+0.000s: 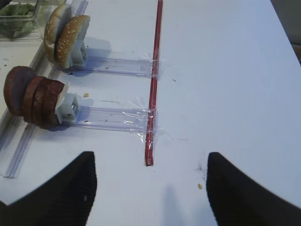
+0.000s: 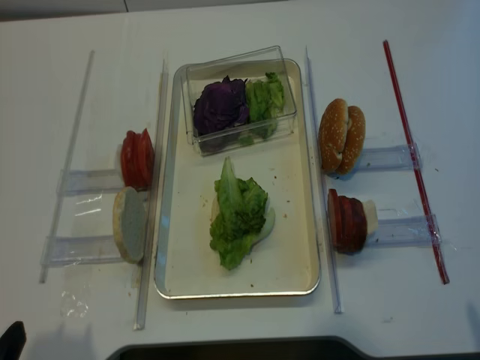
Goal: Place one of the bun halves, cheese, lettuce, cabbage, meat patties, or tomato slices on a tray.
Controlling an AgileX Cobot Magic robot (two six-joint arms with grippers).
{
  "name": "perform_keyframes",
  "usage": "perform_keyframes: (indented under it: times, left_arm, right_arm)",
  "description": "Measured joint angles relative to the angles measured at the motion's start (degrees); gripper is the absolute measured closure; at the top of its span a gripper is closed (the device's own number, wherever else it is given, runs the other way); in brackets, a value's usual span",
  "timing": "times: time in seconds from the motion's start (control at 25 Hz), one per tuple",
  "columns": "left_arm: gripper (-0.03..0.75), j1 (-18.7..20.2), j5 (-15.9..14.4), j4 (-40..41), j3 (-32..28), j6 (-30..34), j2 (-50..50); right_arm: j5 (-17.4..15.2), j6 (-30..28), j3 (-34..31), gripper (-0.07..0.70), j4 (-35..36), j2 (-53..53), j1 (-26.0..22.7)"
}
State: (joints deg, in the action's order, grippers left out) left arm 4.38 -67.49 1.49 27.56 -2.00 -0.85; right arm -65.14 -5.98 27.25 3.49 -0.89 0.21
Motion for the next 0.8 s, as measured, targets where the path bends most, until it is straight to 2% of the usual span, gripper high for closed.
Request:
perform_keyframes:
  times: [0.8]
  left_arm:
    - [0.423,0.0,0.0,0.0,0.0,0.09,0.0]
  right_arm:
    - [0.0,0.0,0.0,0.128,0.0,0.0,0.0]
